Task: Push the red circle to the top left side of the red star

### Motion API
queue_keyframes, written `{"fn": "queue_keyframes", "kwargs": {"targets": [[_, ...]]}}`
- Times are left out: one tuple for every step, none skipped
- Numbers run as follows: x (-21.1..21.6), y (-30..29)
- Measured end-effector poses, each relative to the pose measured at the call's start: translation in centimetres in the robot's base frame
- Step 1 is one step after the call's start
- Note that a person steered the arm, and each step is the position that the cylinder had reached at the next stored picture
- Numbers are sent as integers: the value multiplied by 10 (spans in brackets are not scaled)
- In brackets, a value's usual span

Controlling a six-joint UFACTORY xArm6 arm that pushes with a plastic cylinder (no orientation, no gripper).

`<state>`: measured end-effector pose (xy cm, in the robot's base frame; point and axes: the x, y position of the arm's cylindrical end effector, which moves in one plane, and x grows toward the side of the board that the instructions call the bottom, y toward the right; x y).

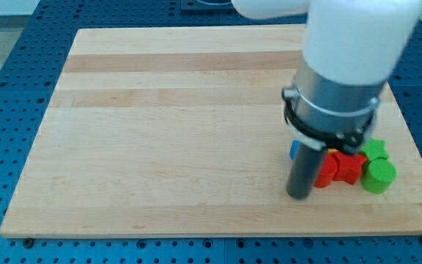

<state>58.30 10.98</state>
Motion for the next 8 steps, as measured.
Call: {"fn": "queue_keyframes", "kwargs": {"targets": [[34, 32], [18, 41], [-4, 32], [-4, 27], [-4, 26], [-20, 26], [-30, 25], [-30, 22]]}}
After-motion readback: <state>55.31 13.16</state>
